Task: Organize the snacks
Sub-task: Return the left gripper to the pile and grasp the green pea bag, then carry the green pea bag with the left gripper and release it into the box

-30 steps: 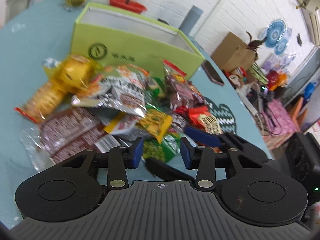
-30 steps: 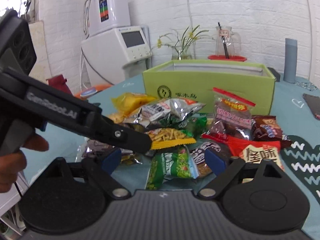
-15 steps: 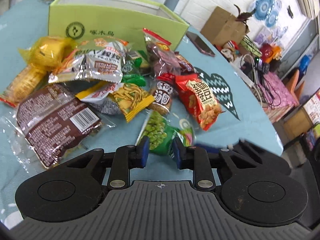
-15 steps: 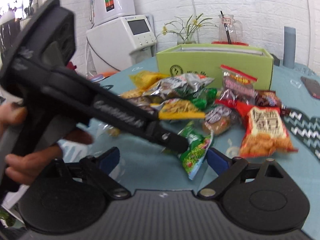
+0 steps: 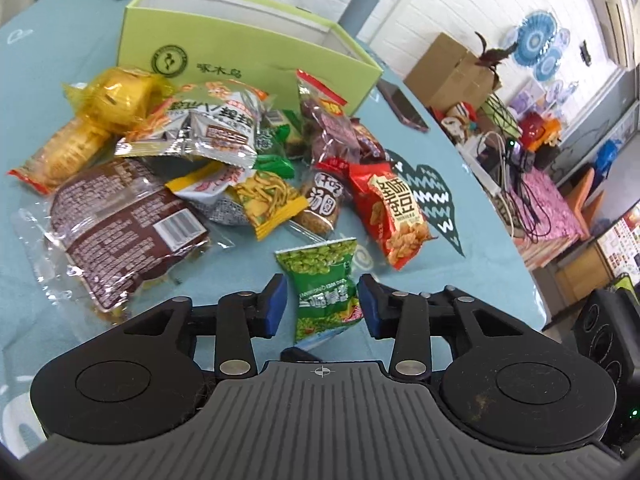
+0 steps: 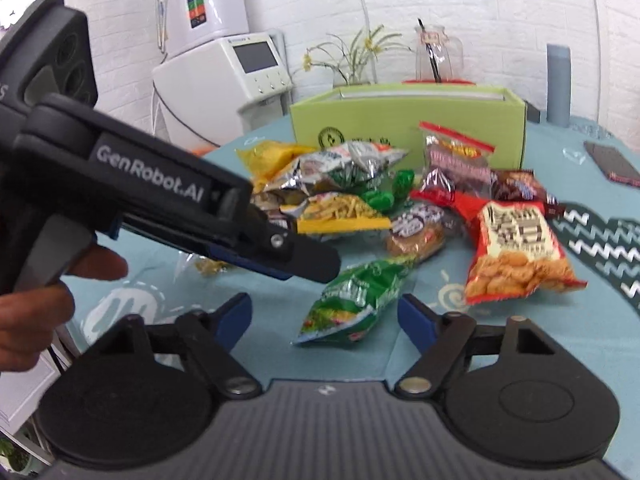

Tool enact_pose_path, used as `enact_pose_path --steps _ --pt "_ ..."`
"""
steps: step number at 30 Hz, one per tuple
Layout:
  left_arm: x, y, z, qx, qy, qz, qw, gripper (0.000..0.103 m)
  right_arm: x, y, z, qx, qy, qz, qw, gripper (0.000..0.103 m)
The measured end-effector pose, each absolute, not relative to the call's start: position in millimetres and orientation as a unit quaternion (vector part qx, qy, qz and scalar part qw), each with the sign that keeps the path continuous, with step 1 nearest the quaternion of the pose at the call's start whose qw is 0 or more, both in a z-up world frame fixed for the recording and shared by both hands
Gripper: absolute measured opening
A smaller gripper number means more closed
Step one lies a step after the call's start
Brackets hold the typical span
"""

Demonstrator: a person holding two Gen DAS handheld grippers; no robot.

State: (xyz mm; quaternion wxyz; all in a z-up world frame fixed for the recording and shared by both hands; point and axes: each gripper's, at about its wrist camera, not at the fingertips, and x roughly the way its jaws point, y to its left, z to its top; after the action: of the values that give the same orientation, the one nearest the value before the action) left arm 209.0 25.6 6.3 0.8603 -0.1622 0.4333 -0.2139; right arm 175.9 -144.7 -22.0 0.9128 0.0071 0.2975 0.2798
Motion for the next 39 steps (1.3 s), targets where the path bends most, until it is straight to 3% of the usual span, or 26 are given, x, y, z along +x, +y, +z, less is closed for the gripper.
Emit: enact_pose_path --steps 6,11,17,18,19,21,29,34,39 --pt "215 23 0 -0.160 0.433 -0.213 0.861 0.037 181 -142 -22 0.004 0.296 0.274 0.915 0.079" --pt "220 24 -9 -0.167 0.444 -0.214 0.854 0.038 186 -138 -26 -0.002 0.305 0.273 0.912 0.079" --pt "222 13 -16 -0.162 0.449 -0.226 0.849 0.032 189 -144 -29 0.001 0.310 0.263 0.913 0.080" --pt "222 12 -17 -0.158 0.450 -0.225 0.850 0.015 189 -143 -29 0.001 0.307 0.267 0.913 0.077" --pt "223 12 -19 -0.162 0.455 -0.234 0.844 0.005 188 -140 -29 -0.008 0.307 0.273 0.912 0.074" --pt "222 12 -21 -0.172 0.461 -0.244 0.836 0.000 184 -134 -29 -0.032 0.304 0.272 0.912 0.073" --pt "226 6 32 -0.155 0.406 -0.265 0.861 0.000 192 -147 17 -0.022 0.257 0.285 0.923 0.071" --pt "291 -4 85 -0.124 0.346 -0.275 0.888 0.000 256 -148 59 -0.059 0.192 0.275 0.940 0.071" --pt "380 -27 116 -0.080 0.327 -0.266 0.903 0.000 350 -157 89 -0.053 0.187 0.254 0.947 0.071"
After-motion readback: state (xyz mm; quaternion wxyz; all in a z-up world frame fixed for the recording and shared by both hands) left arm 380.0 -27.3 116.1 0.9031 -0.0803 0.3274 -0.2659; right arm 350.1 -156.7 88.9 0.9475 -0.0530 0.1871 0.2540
